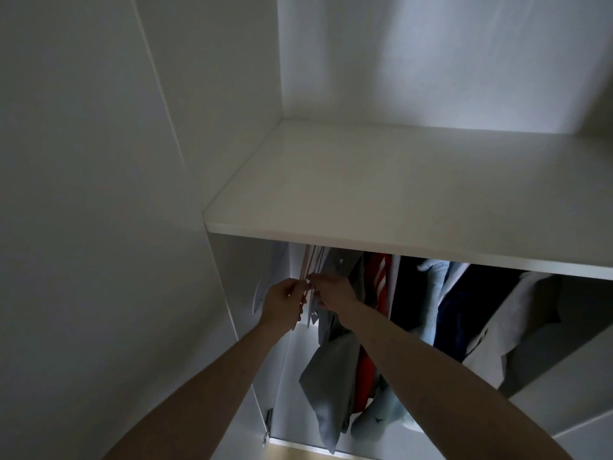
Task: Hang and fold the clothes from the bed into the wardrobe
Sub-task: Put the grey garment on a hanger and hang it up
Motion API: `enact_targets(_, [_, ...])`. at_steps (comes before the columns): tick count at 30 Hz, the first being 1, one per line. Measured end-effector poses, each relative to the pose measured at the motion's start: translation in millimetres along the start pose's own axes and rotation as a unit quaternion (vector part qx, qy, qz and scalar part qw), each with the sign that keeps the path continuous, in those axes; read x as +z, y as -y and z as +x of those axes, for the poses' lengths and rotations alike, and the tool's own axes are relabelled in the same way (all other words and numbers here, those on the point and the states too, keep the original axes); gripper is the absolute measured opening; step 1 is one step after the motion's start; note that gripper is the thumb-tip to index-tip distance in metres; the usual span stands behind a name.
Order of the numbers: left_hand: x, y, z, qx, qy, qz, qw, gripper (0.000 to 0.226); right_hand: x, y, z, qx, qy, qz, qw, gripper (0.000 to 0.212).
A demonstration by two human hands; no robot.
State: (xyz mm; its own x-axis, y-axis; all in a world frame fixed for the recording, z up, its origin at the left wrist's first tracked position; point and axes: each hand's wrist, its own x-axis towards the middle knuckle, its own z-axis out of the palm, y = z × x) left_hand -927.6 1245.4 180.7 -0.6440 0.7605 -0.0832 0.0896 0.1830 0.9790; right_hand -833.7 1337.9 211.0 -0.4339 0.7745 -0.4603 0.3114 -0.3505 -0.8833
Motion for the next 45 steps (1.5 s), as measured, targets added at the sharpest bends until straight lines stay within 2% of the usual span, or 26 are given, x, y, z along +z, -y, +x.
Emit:
enact_targets(6, [-17, 3, 5, 0.040, -0.045, 0.081, 0.995, 0.029, 9, 0, -9, -0.027, -0.033, 0.038, 0.998, 0.009])
enact_targets(10, [-26, 5, 15, 0.032, -0.081, 0.089, 0.992, 0.026, 7, -1, -23, -0.052, -0.037, 0.055, 0.996, 0.014])
enact_targets(17, [-31, 23, 37, -0.019, -0.116, 0.049, 0.992, 0.026, -3, -18, -51, -0.097, -0.054, -0.014, 0.994, 0.016])
enact_targets(26, [-39, 34, 33, -0.038, -0.116, 0.122, 0.985, 0.024, -23, -61, -113, -0.099, -0.045, -0.086, 0.990, 0.019])
enact_targets(34, [-46, 38, 16, -0.073, -0.077, 0.215, 0.971, 0.070, -64, -108, -186, -0.094, -0.066, -0.165, 0.980, 0.023])
enact_targets(36, [-42, 38, 3, -0.078, -0.087, 0.240, 0.964, 0.080, -85, -123, -207, -0.101, -0.077, -0.188, 0.974, 0.024])
enact_targets(38, [-36, 30, -20, -0.065, -0.103, 0.271, 0.955, 0.080, -105, -137, -234, -0.102, -0.094, -0.190, 0.972, 0.026])
enact_targets(42, [-19, 13, -80, 0.042, -0.097, 0.265, 0.959, 0.065, -147, -163, -297, -0.102, -0.130, -0.204, 0.965, 0.028])
enact_targets(45, [3, 6, -135, 0.097, 0.019, 0.259, 0.961, 0.051, -177, -187, -358, -0.091, -0.158, -0.238, 0.954, 0.030])
